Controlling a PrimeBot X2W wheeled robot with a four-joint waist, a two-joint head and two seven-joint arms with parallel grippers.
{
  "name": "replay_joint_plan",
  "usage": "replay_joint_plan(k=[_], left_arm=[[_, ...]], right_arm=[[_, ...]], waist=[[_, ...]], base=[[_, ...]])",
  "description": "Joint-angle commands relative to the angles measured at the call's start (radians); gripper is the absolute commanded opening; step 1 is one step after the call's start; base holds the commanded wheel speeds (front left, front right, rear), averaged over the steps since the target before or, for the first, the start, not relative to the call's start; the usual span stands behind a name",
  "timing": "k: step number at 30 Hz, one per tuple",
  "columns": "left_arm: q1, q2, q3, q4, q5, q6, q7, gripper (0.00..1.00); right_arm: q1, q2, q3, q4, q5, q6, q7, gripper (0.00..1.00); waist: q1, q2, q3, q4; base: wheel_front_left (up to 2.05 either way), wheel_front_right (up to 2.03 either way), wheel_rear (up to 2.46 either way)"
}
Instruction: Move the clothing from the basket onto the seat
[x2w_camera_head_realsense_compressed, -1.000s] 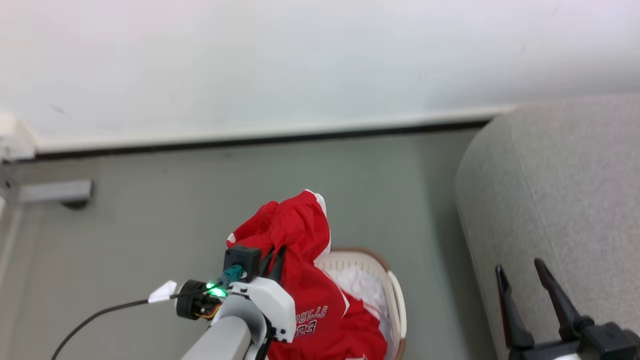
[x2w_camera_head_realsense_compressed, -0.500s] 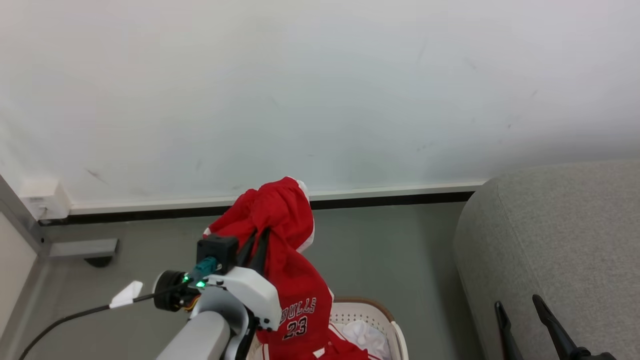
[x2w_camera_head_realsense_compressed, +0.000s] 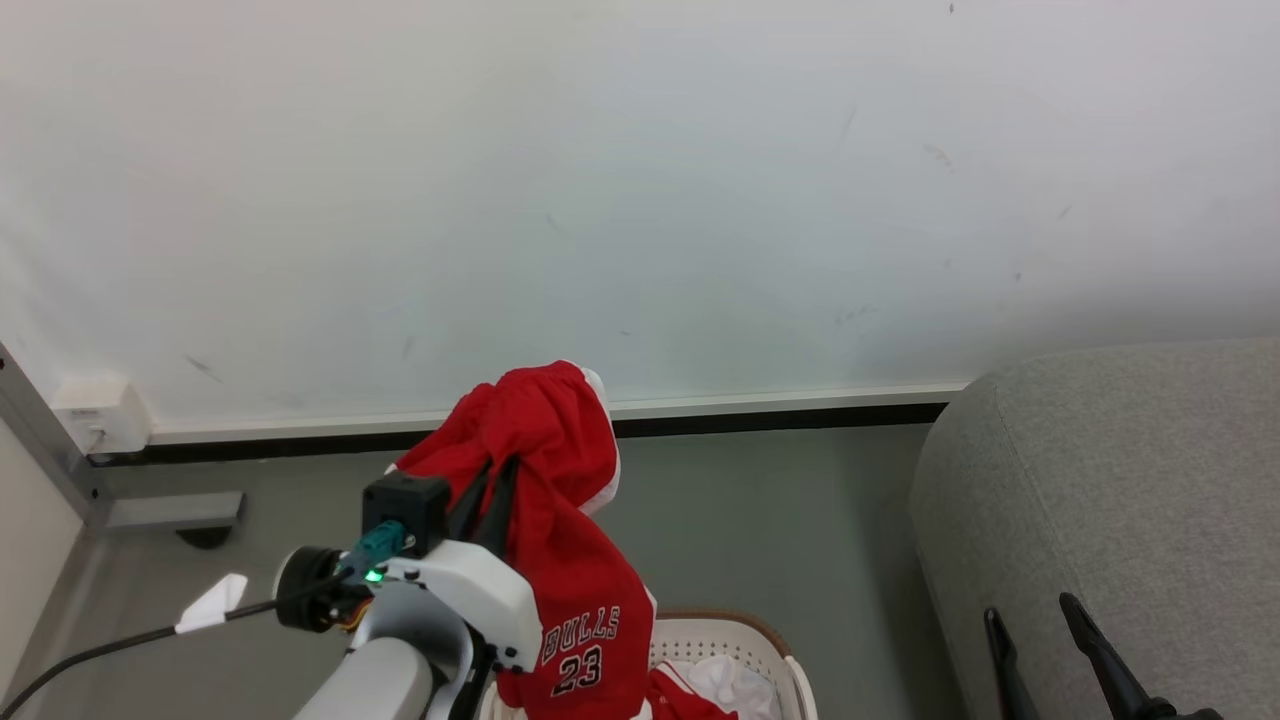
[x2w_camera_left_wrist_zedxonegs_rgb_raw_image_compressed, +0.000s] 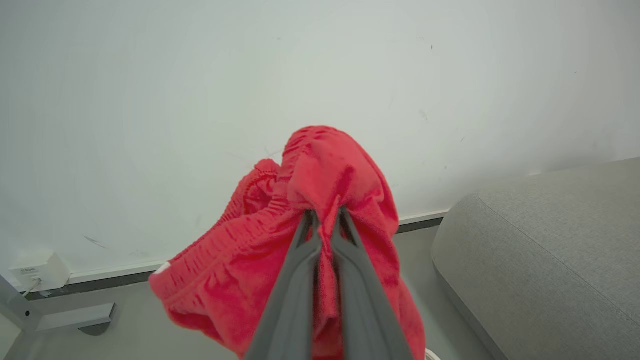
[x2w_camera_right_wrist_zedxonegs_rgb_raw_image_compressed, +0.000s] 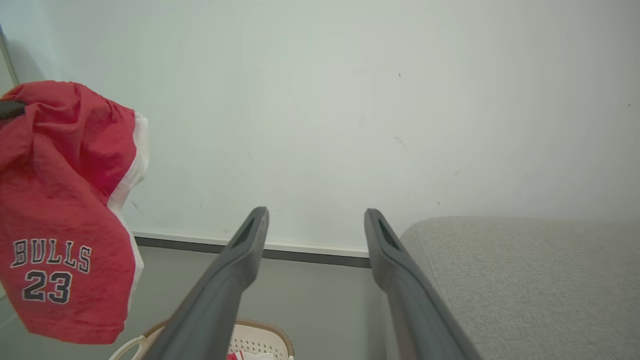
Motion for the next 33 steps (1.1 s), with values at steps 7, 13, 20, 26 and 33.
replay_joint_plan(k=[7,13,20,26,33], left_arm=[[0.018,0.017,-0.005,-0.058,0.000,0.018,0.020,0.00],[0.005,0.013,-0.020,-0.097,0.006,0.020,0.032,0.00],[0.004,0.003,-0.045,-0.136,0.008,0.016,0.048,0.00],[-0.002,-0.008,-0.070,-0.162,0.008,0.004,0.061,0.00],[-0.012,-0.030,-0.119,-0.201,0.019,-0.014,0.086,0.00]], right_arm=[[-0.016,-0.029,0.048,-0.018,-0.006,-0.002,0.000,1.00],[-0.078,-0.084,0.180,-0.031,0.011,-0.002,0.000,1.00],[-0.207,-0.145,0.400,0.018,0.077,-0.002,0.000,1.00],[-0.322,-0.163,0.554,0.081,0.135,-0.002,0.000,1.00],[-0.475,-0.152,0.698,0.198,0.189,-0.002,0.000,1.00]], waist=[[0.0001,-0.0001,0.009,0.006],[0.0001,-0.0001,0.011,0.010],[0.0001,-0.0001,0.011,0.017],[0.0001,-0.0001,0.014,0.026],[0.0001,-0.0001,0.015,0.041]], base=[[0.00,0.00,0.00],[0.00,0.00,0.00],[0.00,0.00,0.00],[0.00,0.00,0.00],[0.00,0.00,0.00]])
